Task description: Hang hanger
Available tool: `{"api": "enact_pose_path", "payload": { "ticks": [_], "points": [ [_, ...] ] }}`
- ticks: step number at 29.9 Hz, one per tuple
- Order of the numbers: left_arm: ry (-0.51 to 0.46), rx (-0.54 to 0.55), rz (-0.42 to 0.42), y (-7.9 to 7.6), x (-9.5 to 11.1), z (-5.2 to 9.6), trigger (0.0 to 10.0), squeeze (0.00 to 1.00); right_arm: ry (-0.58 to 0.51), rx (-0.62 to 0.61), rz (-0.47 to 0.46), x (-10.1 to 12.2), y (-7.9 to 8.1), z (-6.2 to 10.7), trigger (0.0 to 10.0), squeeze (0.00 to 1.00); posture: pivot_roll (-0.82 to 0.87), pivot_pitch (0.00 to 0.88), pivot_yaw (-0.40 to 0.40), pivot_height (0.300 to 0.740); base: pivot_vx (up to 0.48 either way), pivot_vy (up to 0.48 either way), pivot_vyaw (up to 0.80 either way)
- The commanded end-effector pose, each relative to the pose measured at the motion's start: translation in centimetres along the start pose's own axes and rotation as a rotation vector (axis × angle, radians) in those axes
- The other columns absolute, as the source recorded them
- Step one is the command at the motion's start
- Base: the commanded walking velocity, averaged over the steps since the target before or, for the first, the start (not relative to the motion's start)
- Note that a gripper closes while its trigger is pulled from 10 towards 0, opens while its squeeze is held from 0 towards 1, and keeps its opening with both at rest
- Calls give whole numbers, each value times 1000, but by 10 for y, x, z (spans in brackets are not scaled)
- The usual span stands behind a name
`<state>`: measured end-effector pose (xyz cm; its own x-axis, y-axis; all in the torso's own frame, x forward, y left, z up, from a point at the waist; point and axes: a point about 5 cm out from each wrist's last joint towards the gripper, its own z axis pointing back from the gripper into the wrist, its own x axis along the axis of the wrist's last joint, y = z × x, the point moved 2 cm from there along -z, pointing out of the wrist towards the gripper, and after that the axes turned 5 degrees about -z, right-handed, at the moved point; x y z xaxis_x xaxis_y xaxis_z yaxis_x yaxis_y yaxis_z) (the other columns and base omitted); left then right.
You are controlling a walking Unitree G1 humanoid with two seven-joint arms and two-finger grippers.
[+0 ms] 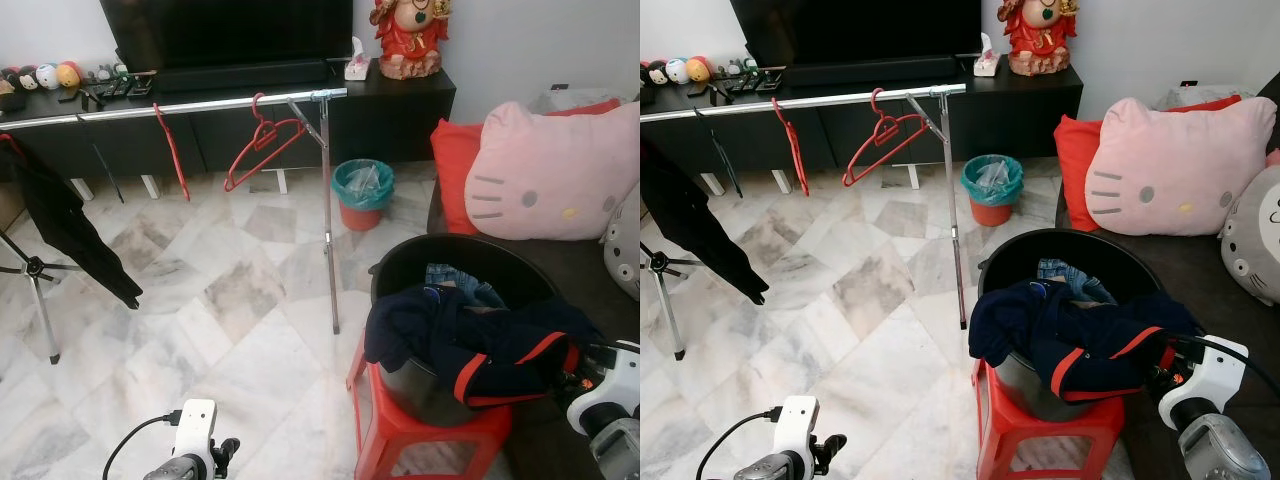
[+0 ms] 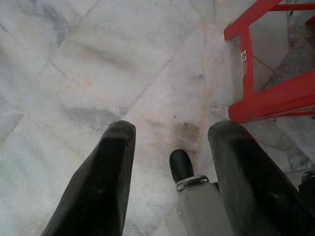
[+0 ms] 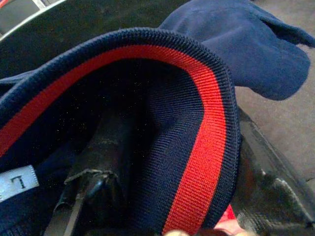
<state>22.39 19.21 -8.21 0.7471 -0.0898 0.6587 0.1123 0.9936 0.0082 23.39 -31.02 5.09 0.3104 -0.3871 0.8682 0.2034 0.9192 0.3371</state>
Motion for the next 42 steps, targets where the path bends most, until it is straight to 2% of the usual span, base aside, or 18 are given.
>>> {"api": "enact_pose_path", "payload": {
  "ticks": [1,8,23,32,36,41,42],
  "points": [
    [14,7,13,1,-5,1,10000,0,48,-34,16,-9,-8,4,0,0,-198,0,73,740,0,0,0],
    [21,11,12,3,-6,2,10000,0,23,-69,17,-5,-11,3,0,0,-198,0,75,740,0,0,0],
    [35,10,6,4,-11,3,10000,0,-11,-67,43,3,-5,-1,0,0,-197,0,80,740,0,0,0],
    [34,15,7,5,-12,3,10000,0,-81,-91,43,21,-4,-5,0,0,-194,0,76,740,0,0,0],
    [33,19,9,7,-12,4,10000,0,-189,-146,8,39,-10,-4,0,0,-193,0,77,740,0,0,0],
    [23,20,6,6,-10,3,10000,0,-430,-164,-28,75,-7,0,0,0,-191,0,78,740,0,0,0],
    [22,20,6,6,-10,3,10000,0,-438,-163,-26,76,-6,0,0,0,-191,0,78,740,0,0,0]
  ]
}}
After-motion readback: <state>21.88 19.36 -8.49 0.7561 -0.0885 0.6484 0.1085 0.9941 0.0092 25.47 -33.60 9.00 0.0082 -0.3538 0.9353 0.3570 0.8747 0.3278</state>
